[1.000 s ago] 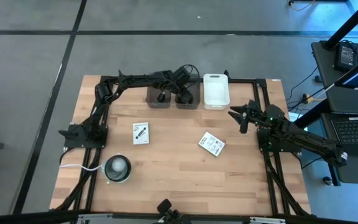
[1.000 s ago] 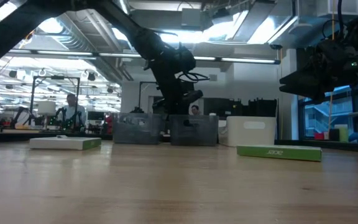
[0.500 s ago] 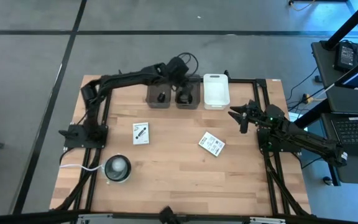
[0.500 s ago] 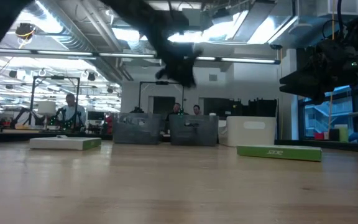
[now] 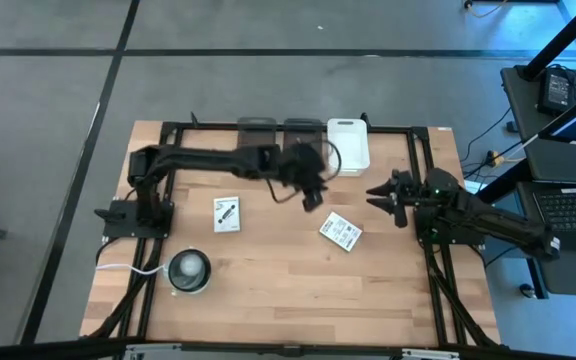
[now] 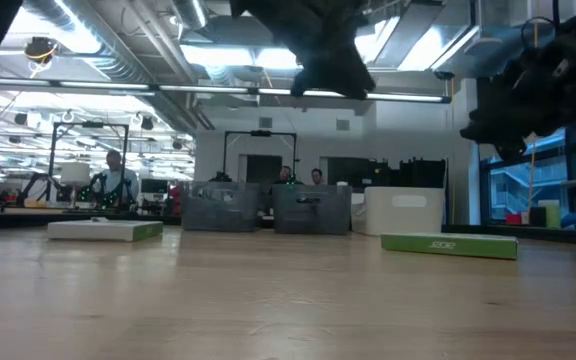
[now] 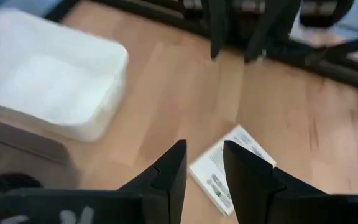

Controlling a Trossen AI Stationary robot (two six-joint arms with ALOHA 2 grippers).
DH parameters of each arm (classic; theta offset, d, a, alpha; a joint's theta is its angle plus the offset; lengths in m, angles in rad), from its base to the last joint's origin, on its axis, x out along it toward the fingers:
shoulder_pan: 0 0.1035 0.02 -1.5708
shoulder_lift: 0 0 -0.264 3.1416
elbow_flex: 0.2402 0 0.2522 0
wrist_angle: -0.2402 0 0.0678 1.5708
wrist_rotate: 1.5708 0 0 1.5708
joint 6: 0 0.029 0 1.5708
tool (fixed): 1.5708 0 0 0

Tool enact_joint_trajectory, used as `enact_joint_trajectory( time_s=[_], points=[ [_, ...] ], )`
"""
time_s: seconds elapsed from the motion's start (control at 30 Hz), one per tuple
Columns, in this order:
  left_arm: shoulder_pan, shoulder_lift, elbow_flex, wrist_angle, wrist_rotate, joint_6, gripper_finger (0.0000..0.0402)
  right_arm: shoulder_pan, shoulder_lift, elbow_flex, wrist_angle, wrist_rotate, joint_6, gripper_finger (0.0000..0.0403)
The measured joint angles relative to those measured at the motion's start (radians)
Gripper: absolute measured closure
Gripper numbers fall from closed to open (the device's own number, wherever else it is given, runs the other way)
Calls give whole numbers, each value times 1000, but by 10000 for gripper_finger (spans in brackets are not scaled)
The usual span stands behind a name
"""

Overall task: Pick and place items into bin
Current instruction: Put the white card reader box into the white bin

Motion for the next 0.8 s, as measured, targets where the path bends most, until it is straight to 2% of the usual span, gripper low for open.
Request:
enact_joint_trajectory(
  time_s=[0.17, 0.47, 0.7, 0.8],
  points=[
    [-72, 75, 1, 42, -62, -79, 302, 61, 50, 57, -65, 1, 1, 233],
    [-130, 260, 1, 233, -33, -233, 302, 185, 235, 182, -109, 2, 4, 233],
    [-141, 313, 1, 226, -42, -265, 302, 295, 424, 285, -235, 28, 40, 233],
    [-143, 314, 1, 205, -93, -263, 302, 348, 493, 319, -250, 68, 83, 233]
  ],
)
